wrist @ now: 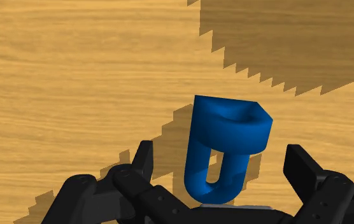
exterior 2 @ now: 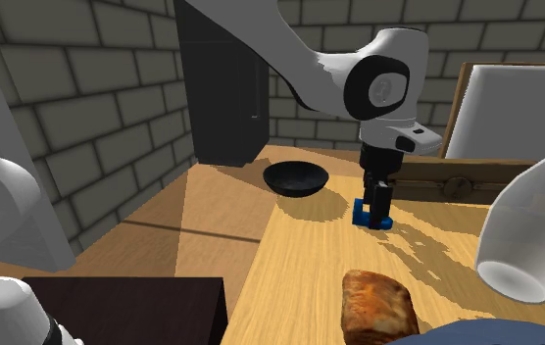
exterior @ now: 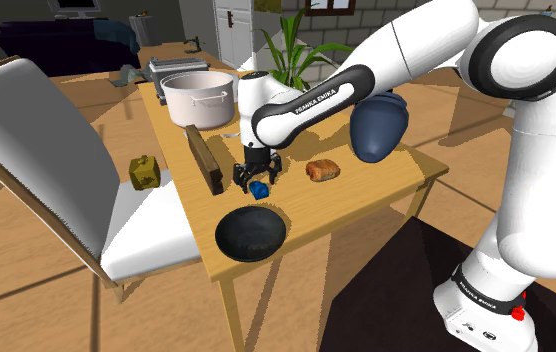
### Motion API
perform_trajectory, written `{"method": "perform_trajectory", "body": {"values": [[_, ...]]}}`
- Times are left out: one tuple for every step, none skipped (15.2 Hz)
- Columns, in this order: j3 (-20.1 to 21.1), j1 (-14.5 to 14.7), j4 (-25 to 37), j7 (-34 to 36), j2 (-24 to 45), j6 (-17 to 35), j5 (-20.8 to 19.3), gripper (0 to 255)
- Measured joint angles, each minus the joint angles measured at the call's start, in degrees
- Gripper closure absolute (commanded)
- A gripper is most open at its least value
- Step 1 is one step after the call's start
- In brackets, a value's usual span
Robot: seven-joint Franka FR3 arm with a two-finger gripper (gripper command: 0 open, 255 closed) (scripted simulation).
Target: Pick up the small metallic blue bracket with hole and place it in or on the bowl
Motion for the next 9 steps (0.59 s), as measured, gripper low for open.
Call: {"method": "perform_trajectory", "body": {"values": [[0.0,0.0,0.0,0.0,0.0,0.0,0.0,0],[0.0,0.0,0.0,0.0,0.0,0.0,0.0,0],[0.0,0.0,0.0,0.0,0.0,0.0,0.0,255],[0.0,0.0,0.0,0.0,0.0,0.0,0.0,255],[0.0,0.0,0.0,0.0,0.0,0.0,0.0,255],[0.0,0.0,0.0,0.0,0.0,0.0,0.0,255],[0.0,0.0,0.0,0.0,0.0,0.0,0.0,255],[0.0,0.0,0.0,0.0,0.0,0.0,0.0,255],[0.0,0.0,0.0,0.0,0.0,0.0,0.0,255]]}}
